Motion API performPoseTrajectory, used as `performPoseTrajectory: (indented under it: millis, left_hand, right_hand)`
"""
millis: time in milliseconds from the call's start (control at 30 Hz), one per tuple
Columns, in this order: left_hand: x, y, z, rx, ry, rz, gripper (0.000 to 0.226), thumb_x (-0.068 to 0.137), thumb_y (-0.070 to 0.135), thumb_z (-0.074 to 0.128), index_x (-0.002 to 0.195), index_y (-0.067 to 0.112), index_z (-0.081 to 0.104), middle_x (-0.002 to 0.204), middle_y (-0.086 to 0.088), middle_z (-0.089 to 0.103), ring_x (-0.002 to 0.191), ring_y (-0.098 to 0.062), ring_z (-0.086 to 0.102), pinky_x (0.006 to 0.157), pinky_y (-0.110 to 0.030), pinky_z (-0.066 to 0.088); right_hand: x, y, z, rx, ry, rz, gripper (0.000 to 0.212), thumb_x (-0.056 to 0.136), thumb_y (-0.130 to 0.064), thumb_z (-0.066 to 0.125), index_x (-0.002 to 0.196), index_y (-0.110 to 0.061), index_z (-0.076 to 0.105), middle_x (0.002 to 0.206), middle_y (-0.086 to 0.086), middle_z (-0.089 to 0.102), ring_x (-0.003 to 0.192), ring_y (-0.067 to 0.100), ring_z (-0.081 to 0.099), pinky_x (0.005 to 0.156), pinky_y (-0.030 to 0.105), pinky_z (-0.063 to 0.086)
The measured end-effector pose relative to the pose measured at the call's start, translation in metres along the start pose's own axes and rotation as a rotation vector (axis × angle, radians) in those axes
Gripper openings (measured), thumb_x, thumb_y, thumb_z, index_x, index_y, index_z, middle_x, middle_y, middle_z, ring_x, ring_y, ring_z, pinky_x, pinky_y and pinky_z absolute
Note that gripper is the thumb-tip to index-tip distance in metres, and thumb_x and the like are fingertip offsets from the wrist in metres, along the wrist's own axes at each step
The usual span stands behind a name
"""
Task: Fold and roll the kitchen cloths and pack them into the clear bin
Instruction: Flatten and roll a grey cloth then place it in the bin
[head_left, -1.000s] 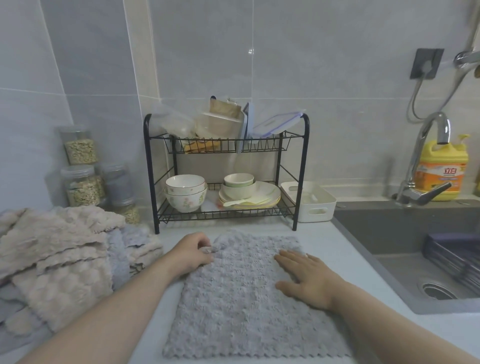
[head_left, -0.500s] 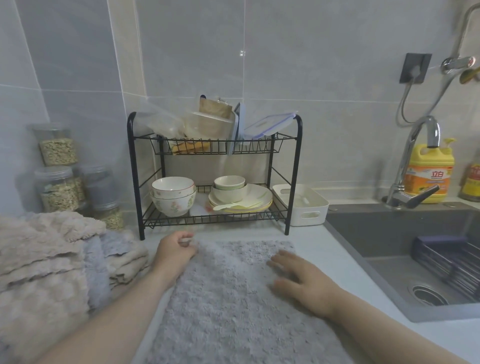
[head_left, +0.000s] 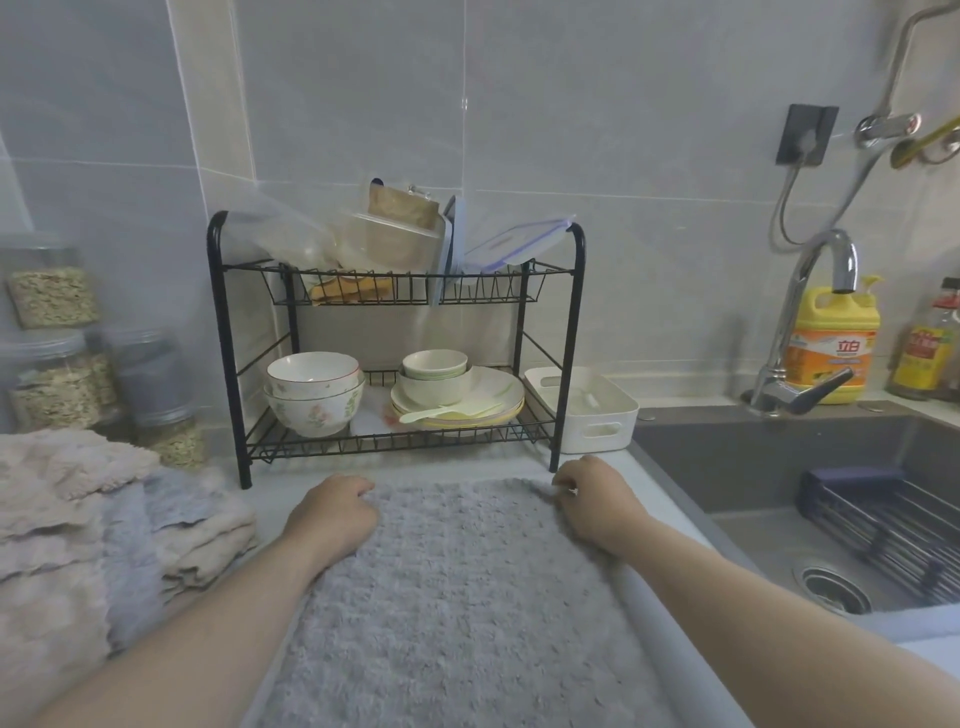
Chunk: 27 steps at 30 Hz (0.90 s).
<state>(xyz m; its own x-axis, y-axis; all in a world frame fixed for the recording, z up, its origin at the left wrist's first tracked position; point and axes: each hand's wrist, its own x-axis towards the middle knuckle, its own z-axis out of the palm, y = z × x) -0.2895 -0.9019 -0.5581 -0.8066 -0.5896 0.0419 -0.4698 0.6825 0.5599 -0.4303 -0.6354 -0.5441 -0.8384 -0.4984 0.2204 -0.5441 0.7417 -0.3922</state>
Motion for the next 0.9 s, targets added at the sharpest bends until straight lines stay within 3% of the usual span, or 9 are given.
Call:
performPoseTrajectory:
  millis: [100, 233, 367, 467, 633, 800, 900]
  left_hand:
    - [0.001, 0.005, -0.008, -0.210, 0.011, -0.037, 0.015, 0.067, 0.008, 0.057, 0.070, 0.022, 0.052, 0.077, 0.002, 0.053, 0.070, -0.020, 0.050, 0.061, -0.025, 0.036]
    - [-0.004, 0.010, -0.023, -0.320, 0.120, 0.032, 0.018, 0.067, -0.008, 0.062, 0.070, 0.009, 0.058, 0.064, -0.005, 0.055, 0.059, -0.021, 0.049, 0.053, -0.026, 0.035]
    - [-0.019, 0.014, -0.042, -0.398, 0.112, 0.078, 0.018, 0.068, -0.009, 0.064, 0.071, 0.007, 0.059, 0.064, -0.009, 0.060, 0.060, -0.023, 0.057, 0.055, -0.031, 0.048]
    - [-0.037, 0.013, -0.051, -0.456, 0.090, 0.075, 0.014, 0.072, -0.009, 0.059, 0.073, 0.005, 0.059, 0.069, -0.014, 0.060, 0.066, -0.028, 0.062, 0.063, -0.042, 0.057]
    - [-0.081, 0.002, -0.063, -0.350, 0.084, 0.110, 0.015, 0.076, -0.006, 0.064, 0.073, 0.009, 0.059, 0.077, -0.011, 0.060, 0.067, -0.020, 0.059, 0.064, -0.040, 0.060]
    - [-0.121, -0.006, -0.072, -0.256, 0.054, 0.154, 0.017, 0.072, 0.001, 0.064, 0.066, 0.017, 0.060, 0.078, -0.013, 0.070, 0.067, -0.028, 0.068, 0.065, -0.053, 0.056]
    - [-0.142, -0.008, -0.075, -0.233, 0.040, 0.188, 0.019, 0.071, 0.001, 0.062, 0.063, 0.018, 0.057, 0.082, -0.002, 0.071, 0.083, -0.024, 0.070, 0.070, -0.050, 0.056]
  right_hand:
    - [-0.007, -0.002, -0.010, 0.142, 0.099, 0.028, 0.018, 0.082, -0.003, 0.050, 0.083, -0.020, 0.058, 0.092, 0.002, 0.062, 0.083, 0.021, 0.054, 0.065, 0.027, 0.037]
    - [-0.015, -0.005, -0.032, 0.263, 0.167, 0.030, 0.020, 0.082, 0.000, 0.050, 0.081, -0.018, 0.058, 0.085, 0.004, 0.065, 0.077, 0.025, 0.059, 0.066, 0.033, 0.048]
    - [-0.029, -0.010, -0.049, 0.368, 0.174, 0.020, 0.027, 0.081, -0.002, 0.052, 0.069, -0.026, 0.056, 0.079, 0.002, 0.064, 0.071, 0.026, 0.065, 0.063, 0.040, 0.056]
    - [-0.048, -0.012, -0.055, 0.409, 0.157, 0.024, 0.017, 0.082, -0.006, 0.057, 0.072, -0.020, 0.060, 0.074, 0.003, 0.065, 0.072, 0.028, 0.067, 0.066, 0.039, 0.056]
    - [-0.088, -0.011, -0.065, 0.394, 0.146, 0.003, 0.007, 0.084, -0.012, 0.064, 0.077, -0.011, 0.065, 0.074, 0.003, 0.066, 0.076, 0.025, 0.065, 0.063, 0.026, 0.049]
    - [-0.126, -0.009, -0.070, 0.348, 0.111, -0.011, 0.008, 0.084, -0.016, 0.065, 0.076, -0.014, 0.066, 0.081, 0.003, 0.069, 0.080, 0.021, 0.064, 0.069, 0.031, 0.053]
    - [-0.145, -0.009, -0.073, 0.348, 0.095, -0.037, 0.008, 0.084, -0.017, 0.066, 0.077, -0.014, 0.066, 0.080, 0.003, 0.069, 0.080, 0.020, 0.065, 0.070, 0.030, 0.052]
